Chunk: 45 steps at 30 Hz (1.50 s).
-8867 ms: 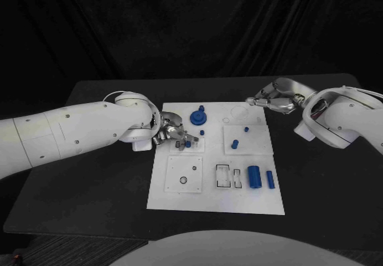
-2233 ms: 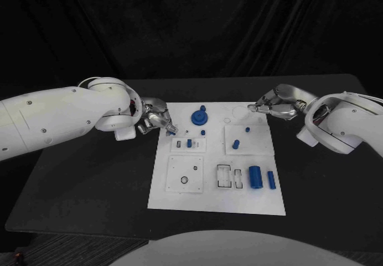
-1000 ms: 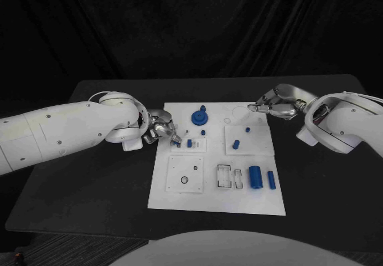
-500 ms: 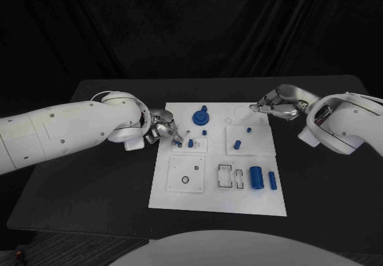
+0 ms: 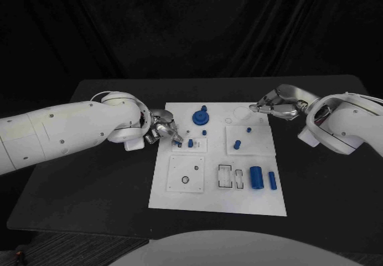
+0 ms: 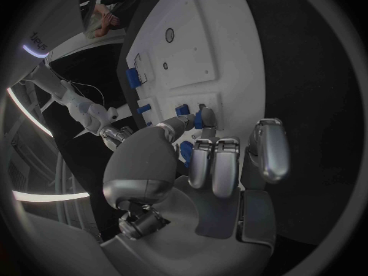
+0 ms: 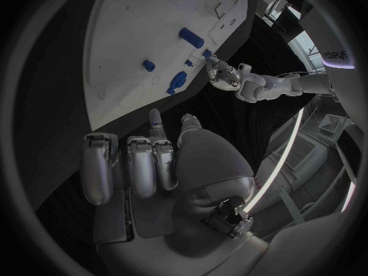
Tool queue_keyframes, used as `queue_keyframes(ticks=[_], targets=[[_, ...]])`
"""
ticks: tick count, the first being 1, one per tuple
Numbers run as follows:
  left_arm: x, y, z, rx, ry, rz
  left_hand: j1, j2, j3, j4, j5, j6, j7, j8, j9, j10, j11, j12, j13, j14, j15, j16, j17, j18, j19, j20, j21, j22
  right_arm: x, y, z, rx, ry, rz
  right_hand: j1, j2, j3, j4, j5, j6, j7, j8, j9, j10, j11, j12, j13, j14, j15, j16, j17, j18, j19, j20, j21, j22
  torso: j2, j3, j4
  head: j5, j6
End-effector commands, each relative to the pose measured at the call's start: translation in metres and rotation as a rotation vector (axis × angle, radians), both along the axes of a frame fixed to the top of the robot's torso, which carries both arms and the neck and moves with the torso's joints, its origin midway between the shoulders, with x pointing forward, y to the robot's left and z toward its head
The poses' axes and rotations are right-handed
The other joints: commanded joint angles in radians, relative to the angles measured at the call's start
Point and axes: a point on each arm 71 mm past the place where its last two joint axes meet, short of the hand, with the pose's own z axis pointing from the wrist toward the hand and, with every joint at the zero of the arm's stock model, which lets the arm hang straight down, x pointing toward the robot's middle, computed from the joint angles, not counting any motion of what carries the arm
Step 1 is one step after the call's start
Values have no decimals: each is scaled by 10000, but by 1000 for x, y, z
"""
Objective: Assemble the parts on the task board
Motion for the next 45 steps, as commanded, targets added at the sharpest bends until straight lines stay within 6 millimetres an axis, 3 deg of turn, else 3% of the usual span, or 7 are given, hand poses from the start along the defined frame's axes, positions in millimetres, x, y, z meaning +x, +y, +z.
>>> queue_keyframes(ticks=[1, 3, 4, 6, 24, 36, 45], targets=[[-5, -3, -6, 289, 123, -442, -25, 95, 331, -295, -15, -26, -72, -34, -10, 1046, -52, 28, 2616, 1039, -23, 27, 2635, 71, -95, -4, -61, 1720, 0, -1, -1, -8, -5, -119, 91, -26, 61, 6, 59, 34, -18, -59, 12, 1078, -38, -67, 2613, 1077, -51, 26, 2635, -21, 765, -15, 29, 2453, 0, 3, 1, -8, 2], [-5, -2, -6, 520, 8, -593, -25, 95, 331, -295, -15, -26, -72, -34, -10, 1046, -52, 28, 2616, 1039, -23, 27, 2635, 71, -95, -4, -61, 1720, 0, -1, -1, -19, 12, -133, 91, -26, 61, 6, 59, 34, -18, -59, 12, 1078, -38, -67, 2613, 1077, -51, 26, 2635, -21, 765, -15, 29, 2453, 1, 0, -1, 5, 2], [-5, -2, -6, 544, -9, -605, -274, 229, -108, 11, -2048, -56, -280, -92, -45, 1046, 59, 28, 2616, 1039, -88, 27, 2635, 69, -244, 104, -260, 1655, 0, -1, -1, -20, 14, -134, 91, -26, 61, 6, 60, 34, -18, -59, 12, 1078, -38, -67, 2613, 1077, -51, 26, 2635, -21, 765, -15, 29, 2453, 0, 1, -2, 3, 2], [-5, -2, -6, 569, -24, -618, -243, 196, -202, -18, -1866, -50, -94, -111, -65, 1046, -39, 28, 2616, 1039, -10, 27, 2635, 116, -256, 14, -283, 1650, 0, -1, -1, -21, 16, -135, 204, -60, 98, -53, 195, 37, -23, -66, 15, 1078, -43, -67, 2613, 1077, -53, 26, 2635, -20, 763, -24, 25, 2451, 0, 1, -3, 0, 2], [-9, -1, -5, 581, -111, -671, -286, 241, -398, 60, -1903, 8, -72, -128, -106, 1046, -35, 28, 2616, 1039, -5, 27, 2635, 114, -238, 17, -276, 1656, 0, -3, -1, -41, 45, -177, 305, -81, 138, -84, 341, 39, -23, -79, 16, 1078, -46, -67, 2613, 1077, -59, 26, 2635, -17, 757, -26, 15, 2448, -22, 5, -10, -7, 2], [-8, 2, -6, 649, -50, -649, -414, 379, -828, 311, -2250, 65, -62, -202, -201, 1046, -23, 28, 2616, 1039, 5, 27, 2635, 124, -245, 28, -336, 1645, 0, -3, -2, -57, 72, -196, 477, -148, 214, -134, 677, 47, -22, -111, 13, 1078, -49, -67, 2613, 1077, -64, 26, 2635, -14, 752, -33, 4, 2444, -8, 8, 0, -19, 2], [-8, 1, -6, 679, -18, -675, -835, 476, -1822, 949, -2993, 114, -14, -296, -301, 1046, 21, 28, 2616, 1039, 44, 27, 2635, 135, -260, 64, -433, 1631, 0, -3, -2, -64, 88, -183, 602, -203, 286, -172, 961, 56, -26, -139, 7, 1078, -52, -67, 2613, 1077, -68, 26, 2635, -12, 748, -37, -5, 2441, 3, 3, -1, -17, 2]])
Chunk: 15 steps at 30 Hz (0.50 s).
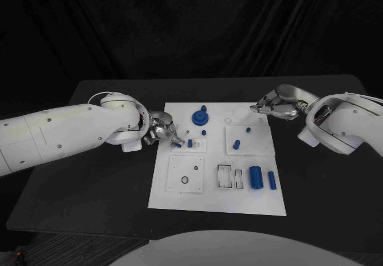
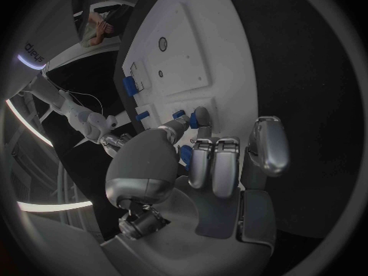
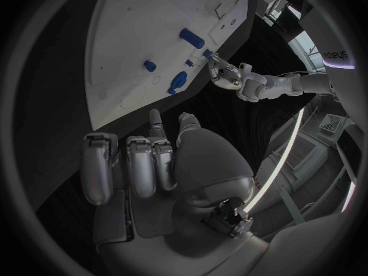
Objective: Assemble the parts on the task board
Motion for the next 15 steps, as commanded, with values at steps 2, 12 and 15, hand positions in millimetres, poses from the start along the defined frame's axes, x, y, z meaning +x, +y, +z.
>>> queue_keyframes(ticks=[2, 12, 15], targets=[[-3, -1, -5, 220, 245, -244, -128, 2, -229, 114, -158, 58, 46, -84, -36, 1046, 26, 28, 2616, 1039, 47, 27, 2635, 137, -27, 12, -54, 1630, 0, -2, -1, -51, 66, -148, 135, -16, 77, -11, 119, 58, -25, -64, 0, 1056, -33, -70, 2604, 1044, -63, 26, 2635, -15, 752, -38, 3, 2439, 12, -8, -4, 16, 2], [-2, 2, -6, 467, 128, -334, -357, 37, -691, 415, -434, 102, 69, -107, -68, 1046, 46, 28, 2616, 1039, 65, 27, 2635, 143, -32, 32, -100, 1623, 0, -1, -2, -58, 85, -135, 209, -52, 131, -34, 286, 65, -27, -84, -7, 1056, -36, -70, 2604, 1044, -65, 26, 2635, -15, 754, -41, 4, 2440, 12, -6, 0, 29, 2], [-2, 2, -5, 528, 64, -362, -428, 70, -817, 511, -517, 115, 70, -106, -70, 1046, 49, 28, 2616, 1039, 68, 27, 2635, 144, -29, 35, -107, 1623, 0, -1, -2, -59, 91, -126, 219, -57, 139, -37, 308, 65, -27, -87, -8, 1056, -36, -70, 2604, 1044, -65, 26, 2635, -15, 754, -41, 4, 2440, 10, -7, 0, 31, 2]])
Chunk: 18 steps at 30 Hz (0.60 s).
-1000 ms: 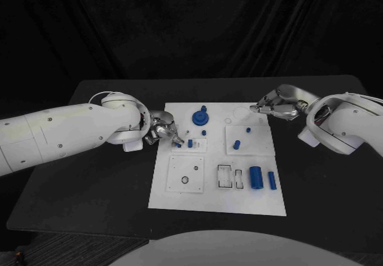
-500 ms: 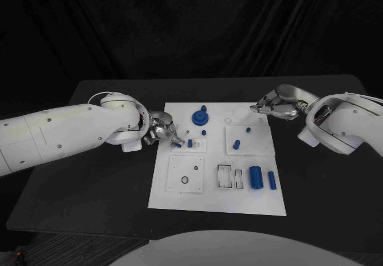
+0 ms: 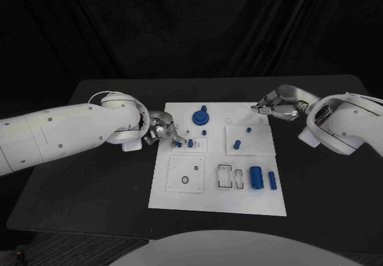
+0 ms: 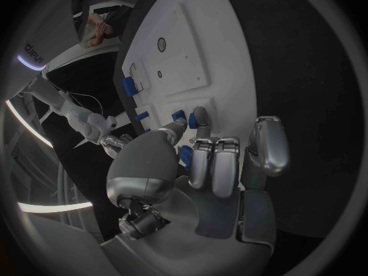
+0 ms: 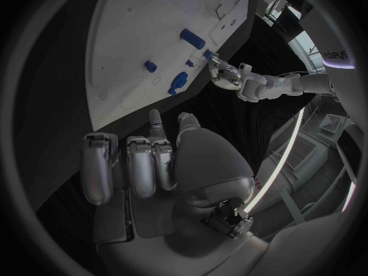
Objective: Assemble the parts on the task board
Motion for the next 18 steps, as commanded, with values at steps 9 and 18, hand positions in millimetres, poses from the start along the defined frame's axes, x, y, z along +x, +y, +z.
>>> queue_keyframes(ticks=[9, 18], targets=[[-3, -1, -5, 380, -50, -329, -272, 15, -423, 230, -247, 119, 30, 48, 67, 1046, 34, 28, 2616, 1039, 60, 26, 2635, 140, -3, 33, -57, 1633, 0, -1, -2, -62, 105, -108, 100, 2, 80, -20, 106, 69, -27, -54, -9, 1057, -40, -32, 2604, 1054, -61, 26, 2635, -14, 750, -42, 2, 2439, 1, -4, 2, 21, 2], [-3, 0, -4, 311, -169, -243, -263, 46, -849, 454, -315, 142, -21, 428, 455, 1046, -4, 28, 2616, 1039, 35, 26, 2635, 145, 5, 6, -82, 1633, 0, -1, -3, -76, 121, -121, 156, -4, 126, -44, 187, 77, -31, -61, -12, 1057, -42, -32, 2604, 1054, -64, 26, 2635, -13, 747, -44, -2, 2437, -3, 0, 3, 39, 2]])
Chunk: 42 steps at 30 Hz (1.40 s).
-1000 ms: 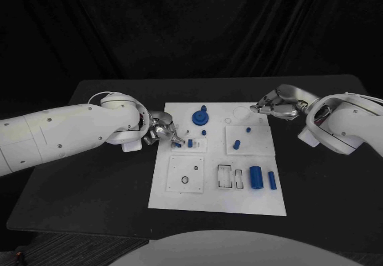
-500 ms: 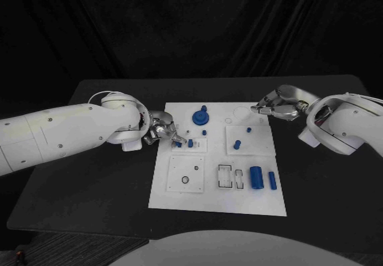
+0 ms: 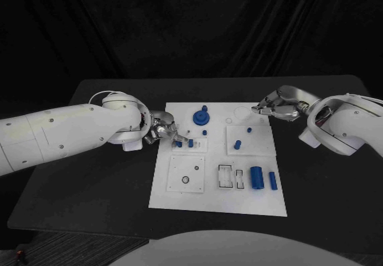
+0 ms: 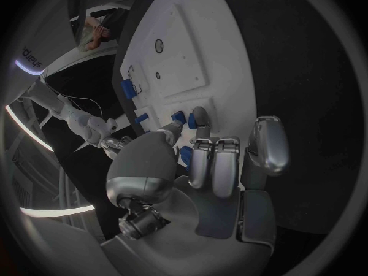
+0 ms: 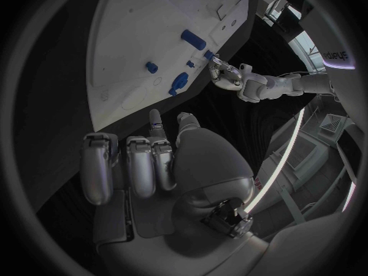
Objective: Assemble the parts on the task board
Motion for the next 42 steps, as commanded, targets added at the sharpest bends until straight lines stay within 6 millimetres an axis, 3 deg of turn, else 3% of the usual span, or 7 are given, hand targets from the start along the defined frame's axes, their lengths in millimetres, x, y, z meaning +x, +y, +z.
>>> queue_keyframes(ticks=[1, 12, 29, 42], targets=[[-2, 2, -4, 161, 14, -90, 82, 79, -138, 33, -35, 28, -10, 249, 258, 1046, -12, 28, 2616, 1039, 22, 27, 2635, 141, 7, 4, -45, 1633, 0, -1, -1, -64, 93, -108, 92, 3, 70, 13, 53, 48, -3, -62, -11, 1076, -61, -65, 2604, 1066, -81, 26, 2635, -12, 747, -44, -2, 2439, -3, 4, 0, 8, 2], [-4, 3, -2, -60, -236, 51, 180, 135, -262, 73, -18, -52, -33, 453, 501, 1046, -33, 28, 2616, 1039, 5, 27, 2635, 128, 51, -13, 8, 1652, 0, -1, -2, -78, 112, -127, 120, 2, 91, -1, 76, 51, -4, -65, -12, 1076, -62, -65, 2604, 1066, -82, 26, 2635, -11, 744, -45, -8, 2437, -5, 3, -4, 9, 2], [-9, 4, 0, -146, -248, -14, 358, 307, -306, 129, 214, -290, 1, 242, 352, 1046, -21, 28, 2616, 1039, 5, 27, 2635, 137, 29, -23, -49, 1637, 1, -1, -3, -96, 134, -133, 183, 0, 140, -35, 100, 57, -6, -72, -14, 1076, -63, -65, 2604, 1066, -84, 26, 2635, -7, 737, -47, -19, 2432, -3, 4, -2, -32, 2], [-9, 7, 3, -302, -439, 132, 103, 286, -821, 682, 93, -229, 64, 39, 18, 1046, 42, 28, 2616, 1039, 56, 27, 2635, 140, -2, 21, -98, 1630, 1, -1, -6, -114, 218, -135, 242, -2, 188, -70, 112, 68, -5, -75, -16, 1076, -62, -65, 2604, 1066, -84, 26, 2635, -6, 733, -48, -26, 2430, 1, -4, -1, -32, 2]])
